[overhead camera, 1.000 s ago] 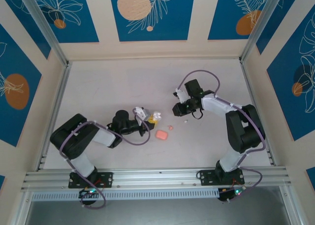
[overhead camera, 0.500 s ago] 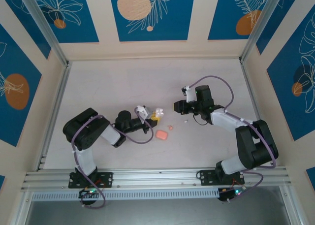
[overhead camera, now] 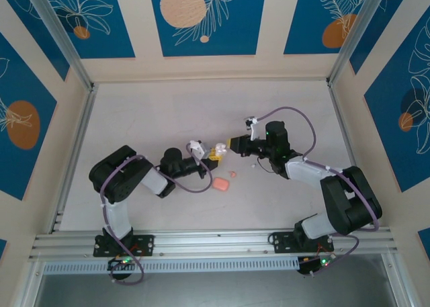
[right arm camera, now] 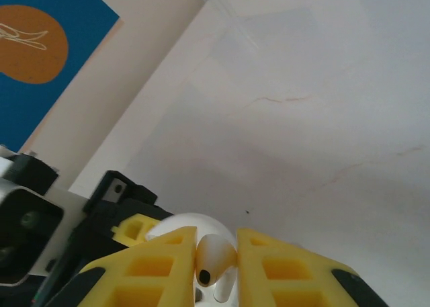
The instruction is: Insert wireless bluetooth earbuds into charging case
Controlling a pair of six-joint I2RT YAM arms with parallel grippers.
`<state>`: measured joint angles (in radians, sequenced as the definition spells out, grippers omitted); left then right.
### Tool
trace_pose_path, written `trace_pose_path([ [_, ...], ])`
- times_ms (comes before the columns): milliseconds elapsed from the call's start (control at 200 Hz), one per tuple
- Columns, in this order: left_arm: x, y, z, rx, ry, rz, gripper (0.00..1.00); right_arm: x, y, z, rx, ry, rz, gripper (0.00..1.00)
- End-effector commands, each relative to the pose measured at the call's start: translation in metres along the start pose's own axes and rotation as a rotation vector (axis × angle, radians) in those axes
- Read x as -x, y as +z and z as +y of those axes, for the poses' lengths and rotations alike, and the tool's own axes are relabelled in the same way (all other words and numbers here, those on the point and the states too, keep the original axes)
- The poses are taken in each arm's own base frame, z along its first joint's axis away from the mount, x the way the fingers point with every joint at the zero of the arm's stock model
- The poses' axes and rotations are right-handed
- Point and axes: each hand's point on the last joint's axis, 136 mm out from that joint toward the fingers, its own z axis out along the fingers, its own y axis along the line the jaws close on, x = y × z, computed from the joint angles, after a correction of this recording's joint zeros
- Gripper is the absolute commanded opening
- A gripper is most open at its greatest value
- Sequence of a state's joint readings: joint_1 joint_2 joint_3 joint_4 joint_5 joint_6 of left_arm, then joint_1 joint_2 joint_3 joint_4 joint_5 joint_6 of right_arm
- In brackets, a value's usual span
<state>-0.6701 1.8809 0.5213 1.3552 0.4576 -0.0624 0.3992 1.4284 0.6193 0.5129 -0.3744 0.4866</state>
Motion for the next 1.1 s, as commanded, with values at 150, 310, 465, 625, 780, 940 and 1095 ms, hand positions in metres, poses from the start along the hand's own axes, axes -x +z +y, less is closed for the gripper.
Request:
trace_pose_path([
  [150, 0.022, 0.008, -0.001, -0.003, 0.004, -0.072, 0.17, 0.009, 0.0, 0.026, 0.066, -0.056, -0.065, 0.21],
  [310, 0.029, 0.009, 0.001, 0.006, 0.004, -0.089, 0.17, 0.006, 0.002, 0.028, 0.07, -0.061, -0.06, 0.21],
  [465, 0.036, 0.01, 0.002, 0.011, 0.005, -0.104, 0.17, 0.002, 0.002, 0.025, 0.063, -0.056, -0.055, 0.21],
  [625, 0.041, 0.009, 0.002, 0.009, 0.009, -0.116, 0.17, 0.0, 0.002, 0.025, 0.062, -0.055, -0.053, 0.21],
  [780, 0.046, 0.009, 0.001, 0.008, 0.017, -0.128, 0.17, -0.001, 0.003, 0.024, 0.056, -0.056, -0.053, 0.21],
  [940, 0.052, 0.01, -0.002, -0.011, 0.025, -0.14, 0.17, -0.001, 0.003, 0.021, 0.04, -0.05, -0.061, 0.21],
  [1095, 0.055, 0.01, -0.004, -0.027, 0.028, -0.144, 0.17, 0.001, 0.006, 0.018, 0.03, -0.039, -0.06, 0.21],
])
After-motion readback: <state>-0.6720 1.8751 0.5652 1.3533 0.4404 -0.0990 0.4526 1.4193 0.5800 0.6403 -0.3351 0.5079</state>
